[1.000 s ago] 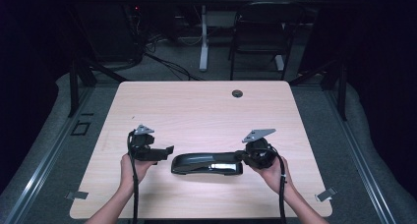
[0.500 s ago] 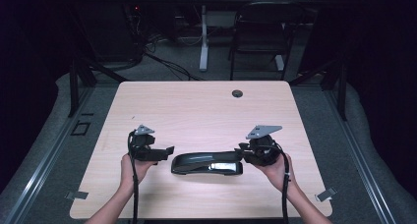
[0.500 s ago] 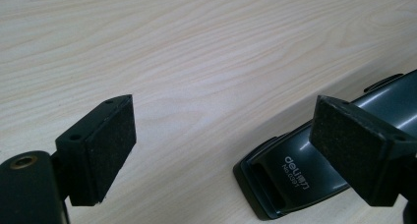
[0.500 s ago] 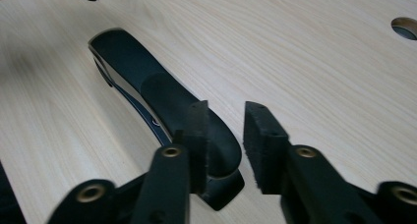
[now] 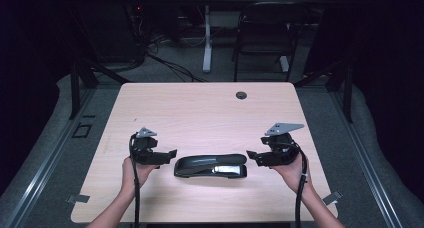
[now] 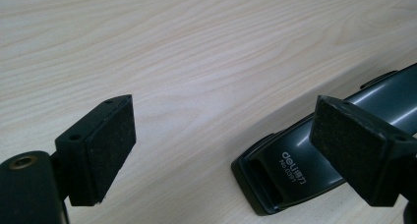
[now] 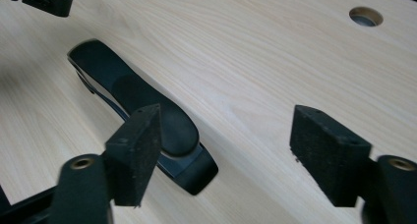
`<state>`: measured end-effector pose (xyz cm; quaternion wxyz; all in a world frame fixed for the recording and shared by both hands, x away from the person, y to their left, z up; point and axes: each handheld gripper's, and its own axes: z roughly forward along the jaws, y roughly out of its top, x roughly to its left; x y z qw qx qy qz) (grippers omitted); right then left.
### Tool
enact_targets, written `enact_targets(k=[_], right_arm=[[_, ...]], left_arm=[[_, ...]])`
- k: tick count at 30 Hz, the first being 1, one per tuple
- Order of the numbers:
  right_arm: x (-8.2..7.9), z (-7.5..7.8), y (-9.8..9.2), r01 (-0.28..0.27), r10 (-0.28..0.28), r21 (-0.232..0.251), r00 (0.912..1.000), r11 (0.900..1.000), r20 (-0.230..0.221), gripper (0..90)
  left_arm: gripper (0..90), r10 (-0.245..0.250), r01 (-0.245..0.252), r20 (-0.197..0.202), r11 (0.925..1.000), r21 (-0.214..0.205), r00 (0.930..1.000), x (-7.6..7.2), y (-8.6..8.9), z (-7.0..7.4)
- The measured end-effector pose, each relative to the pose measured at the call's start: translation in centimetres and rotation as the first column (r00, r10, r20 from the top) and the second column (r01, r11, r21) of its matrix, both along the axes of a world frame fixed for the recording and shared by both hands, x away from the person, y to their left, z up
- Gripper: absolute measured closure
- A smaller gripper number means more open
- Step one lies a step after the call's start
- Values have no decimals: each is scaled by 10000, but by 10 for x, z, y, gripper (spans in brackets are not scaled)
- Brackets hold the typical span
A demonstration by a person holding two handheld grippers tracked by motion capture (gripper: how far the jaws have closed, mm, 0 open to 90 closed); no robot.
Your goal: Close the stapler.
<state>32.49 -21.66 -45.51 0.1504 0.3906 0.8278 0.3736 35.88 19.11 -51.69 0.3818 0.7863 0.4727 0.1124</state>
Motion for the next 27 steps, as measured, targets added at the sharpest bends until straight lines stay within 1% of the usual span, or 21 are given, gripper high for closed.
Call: enact_targets(k=[3,5,6,7,8,10,11,12,15,17,18,19,21,22,25,27], right_arm=[[-2,-1,-8,212,-212,51,9998,9998,-32,181],[-3,-2,-14,328,-328,42,9995,9995,-34,161],[-3,-3,-16,418,-417,140,9991,9990,-33,152],[-4,-3,-19,476,-475,161,9989,9987,-29,150],[-5,-4,-23,568,-567,132,9983,9983,-121,147],[-6,-8,-29,642,-643,-45,9977,9979,-195,146],[-6,-12,-32,782,-783,-29,9967,9969,-217,139],[-6,-15,-36,882,-882,-21,9955,9961,-345,132],[-5,-22,-47,1119,-1126,-151,9923,9936,-518,105],[-5,-27,-53,1325,-1341,-265,9885,9908,-704,89],[-5,-31,-57,1421,-1449,-474,9874,9887,-630,86],[-4,-33,-59,1483,-1517,-537,9862,9875,-664,82],[-1,-37,-63,1615,-1650,-468,9829,9858,-824,60],[0,-39,-64,1617,-1671,-627,9816,9848,-928,52],[3,-44,-65,1552,-1626,-746,9809,9851,-1067,30],[4,-47,-65,1528,-1626,-954,9811,9836,-1050,12]], left_arm=[[104,9,-9,-56,10000,-25,10000,0,1,0],[103,-68,68,-142,10000,44,9999,1,1,0],[103,-20,20,-121,10000,25,9999,1,1,0],[102,20,-20,-97,10000,19,10000,0,1,-1],[102,50,-50,-111,10000,16,9999,0,0,-1],[102,-61,63,-185,9999,87,9998,0,0,-1],[101,-61,63,-197,9999,108,9998,0,-1,-2],[101,-27,28,-147,10000,91,9999,0,-1,-3],[100,-55,57,-214,9999,96,9998,1,-1,-3],[100,-49,51,-179,9999,124,9998,1,0,-3],[100,1,1,-145,9999,109,9999,1,1,-2],[100,66,-65,-93,9999,79,9999,1,1,-3],[98,167,-167,0,9998,73,9999,1,1,-2],[98,140,-140,-13,9999,91,9999,1,2,-2],[97,183,-183,-38,9998,51,9998,1,2,-3],[95,168,-168,-44,9998,103,9998,2,2,-3]])
